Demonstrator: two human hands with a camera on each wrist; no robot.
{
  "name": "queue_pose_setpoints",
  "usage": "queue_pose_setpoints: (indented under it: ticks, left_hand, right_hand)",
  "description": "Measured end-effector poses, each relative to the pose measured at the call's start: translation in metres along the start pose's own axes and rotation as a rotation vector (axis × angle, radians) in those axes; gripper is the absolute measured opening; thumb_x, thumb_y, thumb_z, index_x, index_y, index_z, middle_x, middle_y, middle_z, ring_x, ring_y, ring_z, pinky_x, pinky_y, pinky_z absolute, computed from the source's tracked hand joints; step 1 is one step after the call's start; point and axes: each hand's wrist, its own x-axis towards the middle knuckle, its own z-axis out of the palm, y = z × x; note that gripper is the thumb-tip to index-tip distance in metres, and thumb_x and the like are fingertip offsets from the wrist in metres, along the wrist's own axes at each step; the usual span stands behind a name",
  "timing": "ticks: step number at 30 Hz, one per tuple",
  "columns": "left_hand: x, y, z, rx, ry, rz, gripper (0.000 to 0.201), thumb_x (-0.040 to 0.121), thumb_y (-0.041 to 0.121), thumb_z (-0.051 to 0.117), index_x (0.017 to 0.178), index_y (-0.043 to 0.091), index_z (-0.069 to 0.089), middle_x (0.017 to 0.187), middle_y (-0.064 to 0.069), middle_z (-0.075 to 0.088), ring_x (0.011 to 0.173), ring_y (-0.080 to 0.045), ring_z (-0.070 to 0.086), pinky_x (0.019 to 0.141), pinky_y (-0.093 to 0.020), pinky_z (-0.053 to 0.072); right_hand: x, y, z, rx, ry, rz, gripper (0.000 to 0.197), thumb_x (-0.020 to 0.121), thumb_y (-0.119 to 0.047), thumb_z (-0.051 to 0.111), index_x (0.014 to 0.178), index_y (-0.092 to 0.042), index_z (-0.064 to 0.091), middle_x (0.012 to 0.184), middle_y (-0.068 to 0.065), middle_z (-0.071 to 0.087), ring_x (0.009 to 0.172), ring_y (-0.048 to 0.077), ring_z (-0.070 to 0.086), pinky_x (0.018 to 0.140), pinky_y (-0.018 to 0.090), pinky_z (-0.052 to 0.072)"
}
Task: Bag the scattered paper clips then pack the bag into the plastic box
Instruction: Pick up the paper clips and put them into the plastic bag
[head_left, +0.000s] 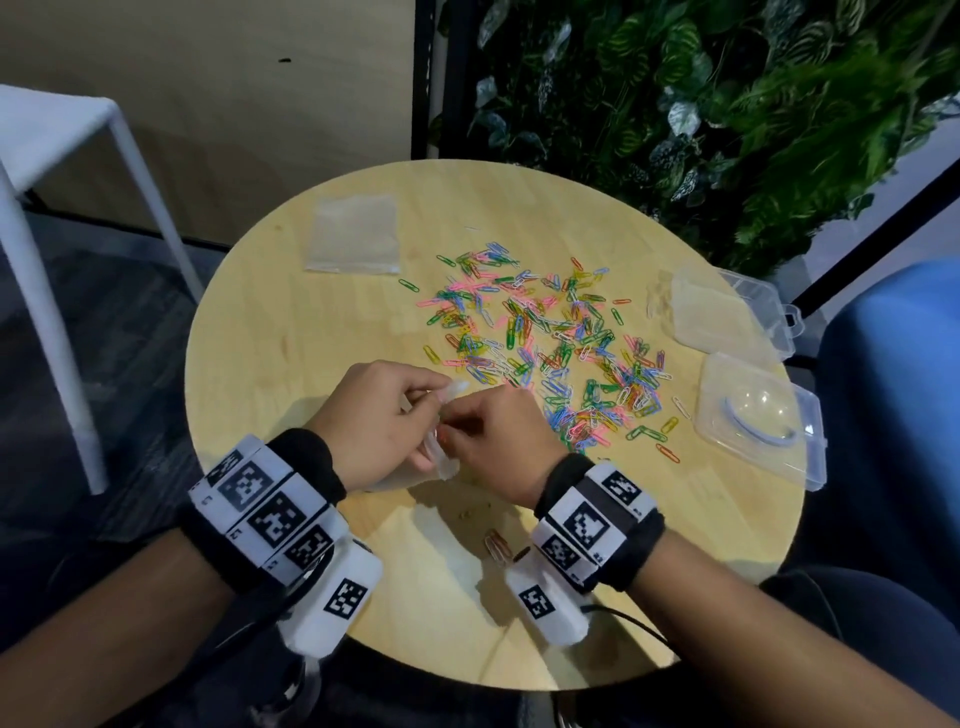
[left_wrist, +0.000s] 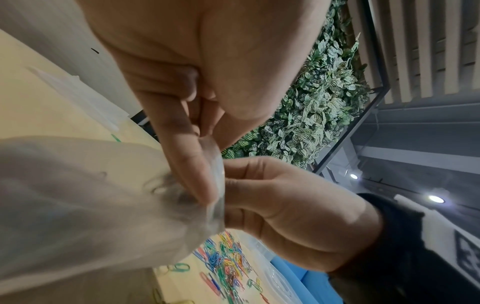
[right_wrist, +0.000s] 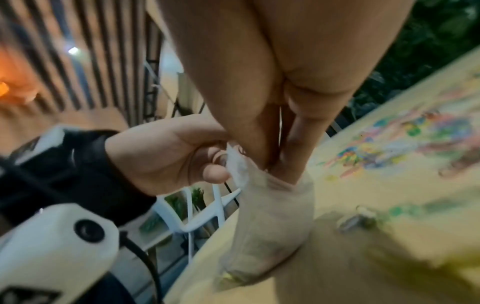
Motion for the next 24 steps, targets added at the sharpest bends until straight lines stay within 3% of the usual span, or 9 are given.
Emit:
queue_pose_setpoints:
  ticks: [1,4,7,9,10,14,17,21,24]
  left_hand:
    - [0.000,0.000,-0.001,0.007,0.004,0.003,0.023,0.098,0.023,0.059,0.114,0.017,0.074,0.082,0.005,0.075,0.056,0.003,0.068,0.070,-0.019,0.056]
    - [0.000,-0.001,-0.007,-0.021,0.013,-0.031,0.025,0.098,0.019,0.058,0.119,0.015,0.071,0.086,0.005,0.074,0.054,-0.014,0.073,0.058,-0.016,0.055]
    - [-0.001,0.000,-0.017,-0.005,0.032,-0.044,0.027,0.098,0.017,0.057,0.122,0.014,0.069,0.085,0.005,0.069,0.052,-0.017,0.073,0.051,-0.014,0.052]
    - [-0.002,0.001,-0.024,0.014,0.032,-0.039,0.026,0.097,0.015,0.057,0.121,0.014,0.069,0.078,0.009,0.063,0.050,-0.018,0.072,0.051,-0.015,0.052]
    - [-0.002,0.002,-0.027,0.025,0.032,-0.034,0.026,0.097,0.014,0.057,0.120,0.014,0.069,0.077,0.009,0.061,0.049,-0.019,0.072,0.051,-0.017,0.053]
    - [-0.001,0.010,-0.029,0.070,0.022,-0.005,0.023,0.096,0.011,0.057,0.113,0.015,0.072,0.075,-0.003,0.070,0.045,-0.018,0.069,0.048,-0.020,0.054]
    - [-0.002,0.013,-0.026,0.096,-0.003,0.011,0.022,0.096,0.010,0.056,0.108,0.016,0.073,0.077,-0.012,0.073,0.044,-0.016,0.068,0.044,-0.016,0.050]
    - [-0.004,0.013,-0.025,0.075,-0.021,-0.006,0.023,0.096,0.010,0.056,0.108,0.018,0.073,0.078,-0.008,0.070,0.044,-0.015,0.069,0.043,-0.016,0.049]
    - [-0.003,0.013,-0.029,0.047,-0.024,-0.028,0.023,0.096,0.010,0.057,0.112,0.017,0.071,0.075,-0.002,0.067,0.043,-0.015,0.069,0.043,-0.016,0.048]
  right_hand:
    - [0.002,-0.002,0.000,-0.086,-0.057,-0.040,0.018,0.082,-0.009,0.057,0.086,-0.010,0.075,0.077,0.012,0.071,0.071,0.027,0.060,0.069,0.031,0.046]
    - [0.005,-0.010,-0.010,-0.150,-0.183,-0.107,0.025,0.086,-0.007,0.052,0.101,-0.011,0.072,0.090,0.012,0.072,0.077,0.026,0.059,0.073,0.030,0.045]
    - [-0.004,-0.006,-0.029,0.025,-0.036,-0.101,0.023,0.088,-0.008,0.058,0.104,-0.017,0.072,0.090,-0.001,0.073,0.079,0.010,0.067,0.077,0.022,0.052]
    - [-0.018,0.008,-0.039,-0.031,0.019,-0.035,0.013,0.084,-0.021,0.068,0.097,-0.022,0.071,0.079,-0.008,0.070,0.070,0.005,0.065,0.070,0.022,0.052]
    - [-0.029,0.017,-0.043,-0.112,-0.026,0.045,0.019,0.080,-0.030,0.072,0.097,-0.024,0.068,0.078,-0.009,0.068,0.067,0.005,0.063,0.069,0.025,0.051]
    - [-0.088,0.055,-0.039,-0.313,-0.300,0.427,0.085,0.053,-0.063,0.079,0.121,-0.027,0.045,0.098,-0.005,0.054,0.081,0.013,0.055,0.074,0.027,0.045]
    - [-0.121,0.065,-0.018,-0.288,-0.270,0.463,0.109,0.043,-0.066,0.079,0.134,-0.030,0.033,0.104,-0.007,0.044,0.093,0.014,0.050,0.084,0.025,0.043]
    - [-0.113,0.052,0.017,-0.061,-0.023,0.356,0.072,0.053,-0.038,0.079,0.118,-0.032,0.050,0.095,-0.004,0.053,0.078,0.010,0.056,0.075,0.023,0.046]
    - [-0.078,0.047,0.034,0.022,0.049,0.326,0.058,0.056,-0.027,0.078,0.111,-0.028,0.060,0.094,0.002,0.058,0.076,0.015,0.060,0.073,0.026,0.052]
